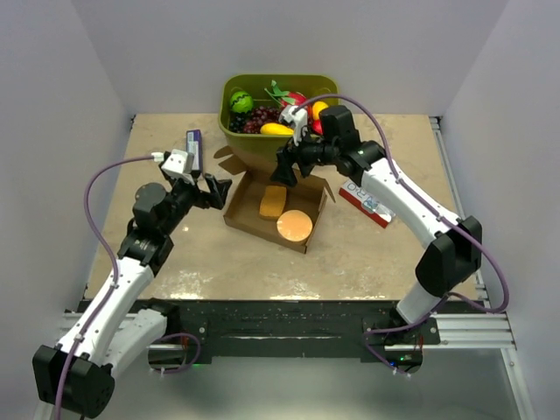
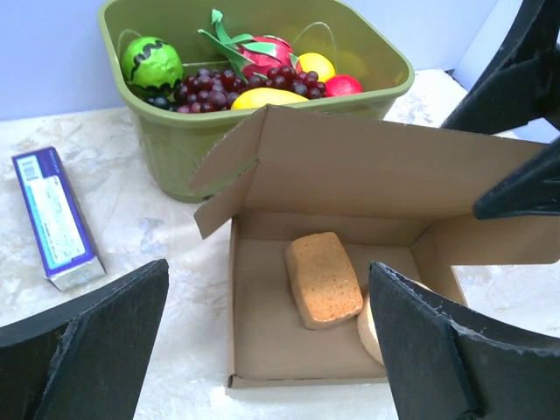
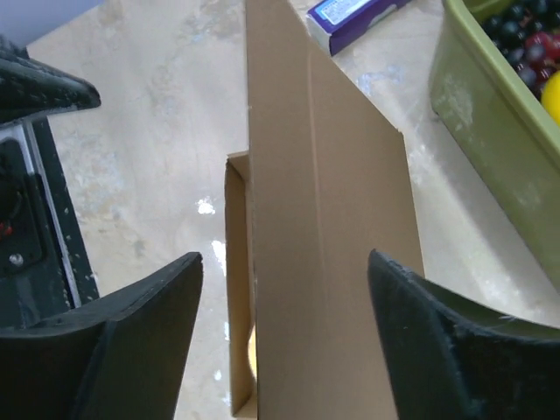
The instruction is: Fold the paper box
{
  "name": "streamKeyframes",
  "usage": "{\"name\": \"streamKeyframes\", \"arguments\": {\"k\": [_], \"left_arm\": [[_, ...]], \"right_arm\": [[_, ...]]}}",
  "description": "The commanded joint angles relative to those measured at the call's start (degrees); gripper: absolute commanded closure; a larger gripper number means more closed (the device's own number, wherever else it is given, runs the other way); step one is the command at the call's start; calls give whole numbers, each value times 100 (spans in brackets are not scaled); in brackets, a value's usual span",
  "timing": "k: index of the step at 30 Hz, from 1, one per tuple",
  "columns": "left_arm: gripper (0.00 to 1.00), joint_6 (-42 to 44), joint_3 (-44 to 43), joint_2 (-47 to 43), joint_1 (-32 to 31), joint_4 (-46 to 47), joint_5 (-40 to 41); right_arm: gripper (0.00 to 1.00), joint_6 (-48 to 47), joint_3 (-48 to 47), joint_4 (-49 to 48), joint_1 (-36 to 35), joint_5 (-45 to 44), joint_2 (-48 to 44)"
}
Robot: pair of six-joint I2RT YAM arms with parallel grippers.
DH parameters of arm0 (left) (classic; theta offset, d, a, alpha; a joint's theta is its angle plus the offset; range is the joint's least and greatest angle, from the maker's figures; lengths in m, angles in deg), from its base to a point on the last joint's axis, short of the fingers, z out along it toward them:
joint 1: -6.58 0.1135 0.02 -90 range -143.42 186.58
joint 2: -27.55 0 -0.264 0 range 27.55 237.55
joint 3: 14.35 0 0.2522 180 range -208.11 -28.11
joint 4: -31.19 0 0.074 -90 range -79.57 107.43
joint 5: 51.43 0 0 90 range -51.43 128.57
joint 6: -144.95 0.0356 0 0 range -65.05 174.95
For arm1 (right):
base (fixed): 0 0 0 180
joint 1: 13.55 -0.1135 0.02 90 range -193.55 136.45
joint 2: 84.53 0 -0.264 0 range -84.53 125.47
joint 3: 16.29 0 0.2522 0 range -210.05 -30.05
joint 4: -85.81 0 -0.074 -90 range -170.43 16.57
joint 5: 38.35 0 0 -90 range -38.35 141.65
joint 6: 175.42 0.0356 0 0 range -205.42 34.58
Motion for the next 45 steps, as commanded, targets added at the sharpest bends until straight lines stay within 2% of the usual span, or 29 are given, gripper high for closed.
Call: {"name": "streamKeyframes", "arguments": {"k": [1, 4, 10, 14, 18, 22, 27, 31, 37, 43, 45], "left_arm": [[0, -262, 9, 173, 39, 807, -96], [0, -192, 132, 331, 48, 1272, 17], [0, 18, 352, 945, 188, 2275, -227], [0, 159, 492, 1307, 320, 2740, -271], [0, -314, 756, 1693, 1100, 3880, -1305], [0, -333, 792, 2142, 1208, 4376, -1827], [0, -114, 774, 2510, 1217, 4631, -2056], [0, 290, 555, 2836, 1217, 4465, -1960], [0, 870, 133, 3284, 1217, 4262, -1827], [0, 950, -149, 3689, 1217, 4332, -2170], [3, 924, -175, 3777, 1217, 4403, -2318]], "right_arm": [[9, 730, -34, -490, 11, -914, -611], [2, 1240, 422, -860, 11, -1924, -1252], [2, 1916, 1643, -1184, 2, -3637, -2439], [6, 2671, 3126, -1712, -15, -3544, -3353], [10, 2928, 4052, -2151, -305, -3736, -4099], [10, 3130, 4606, -2389, -420, -3772, -4425], [10, 3183, 4836, -2644, -437, -3930, -4243], [12, 3297, 4836, -2978, -446, -4018, -3812], [20, 3438, 4845, -3259, -446, -4448, -3443], [38, 3438, 4713, -3286, -446, -4624, -3118], [43, 3420, 4695, -3251, -446, -4721, -3082]]}}
